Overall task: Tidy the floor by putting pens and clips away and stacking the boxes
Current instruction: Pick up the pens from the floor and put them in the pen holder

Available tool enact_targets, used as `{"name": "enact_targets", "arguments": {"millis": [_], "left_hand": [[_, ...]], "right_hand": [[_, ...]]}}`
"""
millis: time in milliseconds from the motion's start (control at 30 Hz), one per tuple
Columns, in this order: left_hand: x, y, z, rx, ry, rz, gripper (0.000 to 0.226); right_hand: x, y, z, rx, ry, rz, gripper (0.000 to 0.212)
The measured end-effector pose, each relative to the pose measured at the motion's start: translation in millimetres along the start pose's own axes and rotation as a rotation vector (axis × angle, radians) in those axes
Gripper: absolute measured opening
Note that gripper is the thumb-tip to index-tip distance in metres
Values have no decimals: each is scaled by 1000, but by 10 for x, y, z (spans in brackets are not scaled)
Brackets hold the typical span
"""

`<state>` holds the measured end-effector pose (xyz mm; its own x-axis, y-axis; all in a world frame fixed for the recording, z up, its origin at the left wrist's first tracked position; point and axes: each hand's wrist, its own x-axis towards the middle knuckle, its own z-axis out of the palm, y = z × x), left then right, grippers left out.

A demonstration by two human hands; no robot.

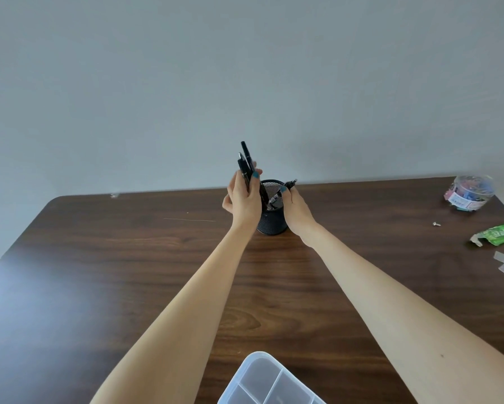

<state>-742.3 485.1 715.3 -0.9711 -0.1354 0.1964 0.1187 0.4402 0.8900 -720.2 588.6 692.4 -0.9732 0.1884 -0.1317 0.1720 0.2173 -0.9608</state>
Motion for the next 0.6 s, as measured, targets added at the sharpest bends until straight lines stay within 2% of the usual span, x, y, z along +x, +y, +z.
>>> {"name": "enact_targets", "arguments": {"millis": [100, 200, 267, 333, 400, 500, 600], "left_hand": [[-46, -126, 26, 205, -120, 81, 23], [-99, -162, 12, 353, -133, 146, 16], [-127, -158, -31, 371, -142, 182, 32], [-126, -139, -107, 316, -191, 184, 66], [-113, -102, -189, 174, -246, 166, 88], [-165, -69, -272, 28, -281, 134, 106], [-294, -131, -288, -98, -307, -29, 114]], "right_hand": [[7, 5, 9, 22, -18, -15, 43], [3, -2, -6, 39, -39, 1, 42], [-39, -28, -42, 78, -61, 12, 41], [-103, -31, -80, 131, -66, 19, 41], [-167, 3, -98, 155, -53, 15, 42], [-252, 53, -98, 124, -39, -9, 37], [-326, 49, -111, 111, -23, -33, 43]]}}
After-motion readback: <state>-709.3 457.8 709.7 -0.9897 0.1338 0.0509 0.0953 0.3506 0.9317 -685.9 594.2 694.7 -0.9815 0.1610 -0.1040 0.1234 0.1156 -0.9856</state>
